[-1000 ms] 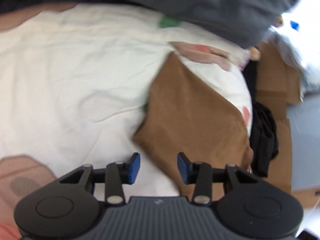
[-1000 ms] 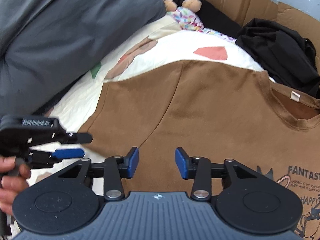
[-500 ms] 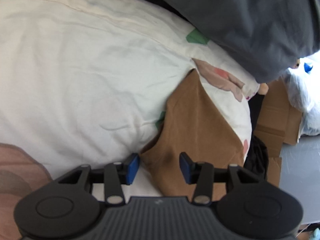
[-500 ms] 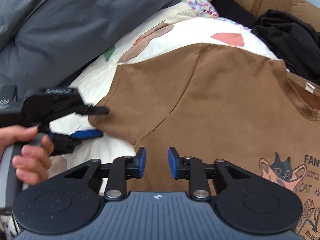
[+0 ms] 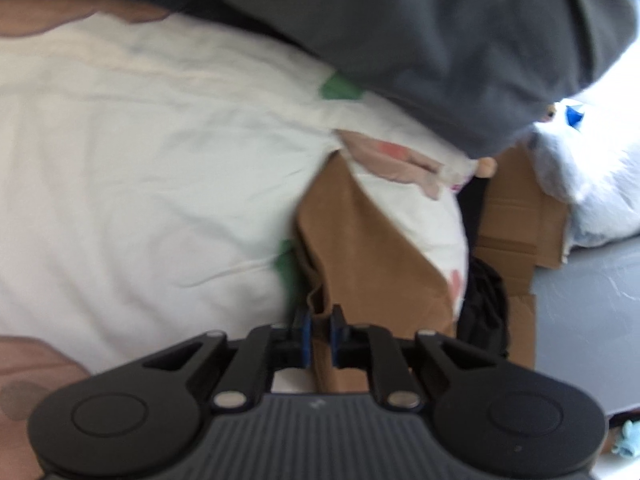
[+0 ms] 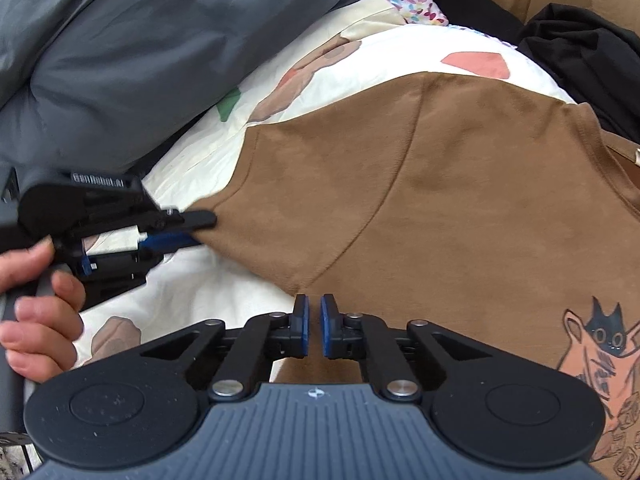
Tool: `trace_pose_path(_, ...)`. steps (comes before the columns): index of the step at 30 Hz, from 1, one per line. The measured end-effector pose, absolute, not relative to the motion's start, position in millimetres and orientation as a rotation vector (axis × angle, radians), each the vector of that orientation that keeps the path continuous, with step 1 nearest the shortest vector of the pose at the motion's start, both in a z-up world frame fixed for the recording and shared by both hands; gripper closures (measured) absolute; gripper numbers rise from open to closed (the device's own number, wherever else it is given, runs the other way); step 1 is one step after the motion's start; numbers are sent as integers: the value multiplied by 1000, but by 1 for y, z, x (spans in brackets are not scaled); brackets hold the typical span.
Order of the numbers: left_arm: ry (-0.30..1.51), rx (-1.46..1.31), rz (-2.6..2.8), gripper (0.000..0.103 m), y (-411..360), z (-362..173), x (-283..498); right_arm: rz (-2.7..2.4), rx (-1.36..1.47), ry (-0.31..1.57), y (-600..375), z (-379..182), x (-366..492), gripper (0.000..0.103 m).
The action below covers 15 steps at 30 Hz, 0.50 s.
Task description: Fold clothes
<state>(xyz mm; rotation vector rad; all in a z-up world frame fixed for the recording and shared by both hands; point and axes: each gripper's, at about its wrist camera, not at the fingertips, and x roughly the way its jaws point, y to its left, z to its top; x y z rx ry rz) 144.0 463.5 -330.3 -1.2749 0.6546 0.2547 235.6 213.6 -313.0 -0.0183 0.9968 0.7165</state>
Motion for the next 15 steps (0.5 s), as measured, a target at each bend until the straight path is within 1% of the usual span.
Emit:
trace_pose_path(7, 615, -1260, 143, 97, 447, -313, 156, 721, 8, 1035, 221, -321, 242, 97)
trace_pose_path(15, 637, -1254, 20, 97, 420, -307, 169, 707, 5, 1030, 222, -330, 238, 98)
